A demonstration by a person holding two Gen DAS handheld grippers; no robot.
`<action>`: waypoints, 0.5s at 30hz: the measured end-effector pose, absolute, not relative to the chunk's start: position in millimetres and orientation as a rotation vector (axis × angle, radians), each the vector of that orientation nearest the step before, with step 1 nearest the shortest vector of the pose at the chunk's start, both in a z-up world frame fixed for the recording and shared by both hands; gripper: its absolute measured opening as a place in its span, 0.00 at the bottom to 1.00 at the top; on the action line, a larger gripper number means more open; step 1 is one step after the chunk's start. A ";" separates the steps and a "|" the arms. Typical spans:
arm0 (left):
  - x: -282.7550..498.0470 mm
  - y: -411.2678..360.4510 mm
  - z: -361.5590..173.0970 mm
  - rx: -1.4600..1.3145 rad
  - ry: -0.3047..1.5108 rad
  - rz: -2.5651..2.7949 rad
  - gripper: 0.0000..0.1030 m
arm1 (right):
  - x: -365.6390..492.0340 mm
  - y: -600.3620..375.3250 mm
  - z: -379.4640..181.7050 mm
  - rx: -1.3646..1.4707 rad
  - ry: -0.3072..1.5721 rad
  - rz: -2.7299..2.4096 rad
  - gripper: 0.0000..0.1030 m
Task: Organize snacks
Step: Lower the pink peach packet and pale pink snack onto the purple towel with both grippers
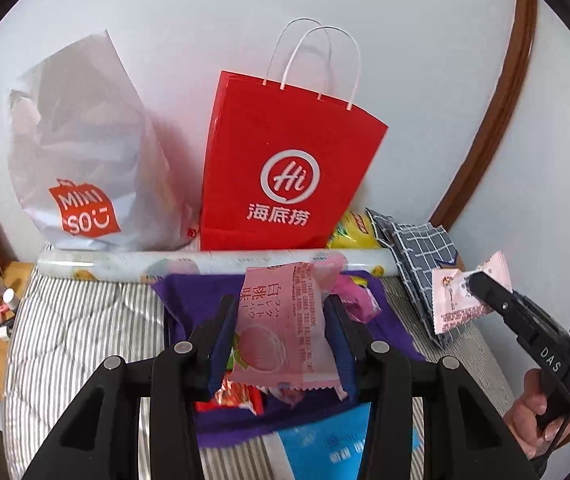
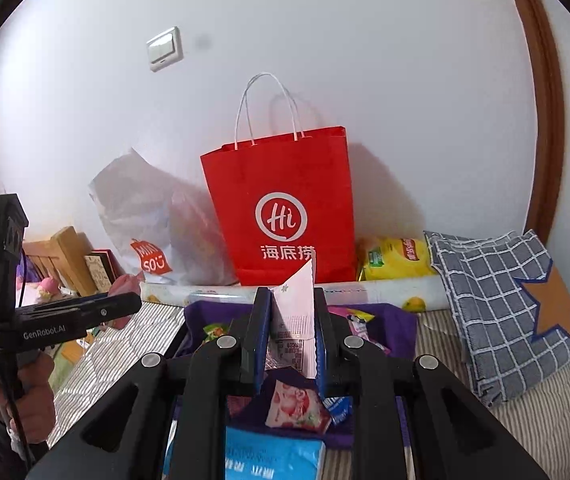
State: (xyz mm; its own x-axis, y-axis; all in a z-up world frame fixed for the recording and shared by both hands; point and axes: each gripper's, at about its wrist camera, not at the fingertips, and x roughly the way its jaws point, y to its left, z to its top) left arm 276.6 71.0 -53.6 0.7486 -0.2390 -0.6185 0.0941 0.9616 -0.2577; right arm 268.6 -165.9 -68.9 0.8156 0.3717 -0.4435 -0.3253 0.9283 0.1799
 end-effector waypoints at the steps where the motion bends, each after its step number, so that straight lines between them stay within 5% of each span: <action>1: 283.6 72.9 -54.2 -0.217 0.704 -0.182 0.41 | 272.6 -165.7 -70.7 0.102 0.494 0.371 0.19; 15: 348.4 92.2 -96.1 -0.263 0.752 -0.175 0.41 | 336.7 -160.7 -145.6 0.145 0.636 0.393 0.19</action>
State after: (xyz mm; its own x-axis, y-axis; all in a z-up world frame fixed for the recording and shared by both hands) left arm 348.4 92.2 -96.1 0.7183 -0.2494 -0.6494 0.0626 0.9529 -0.2967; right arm 336.7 -160.7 -145.6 0.7340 0.4001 -0.5488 -0.3120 0.9164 0.2508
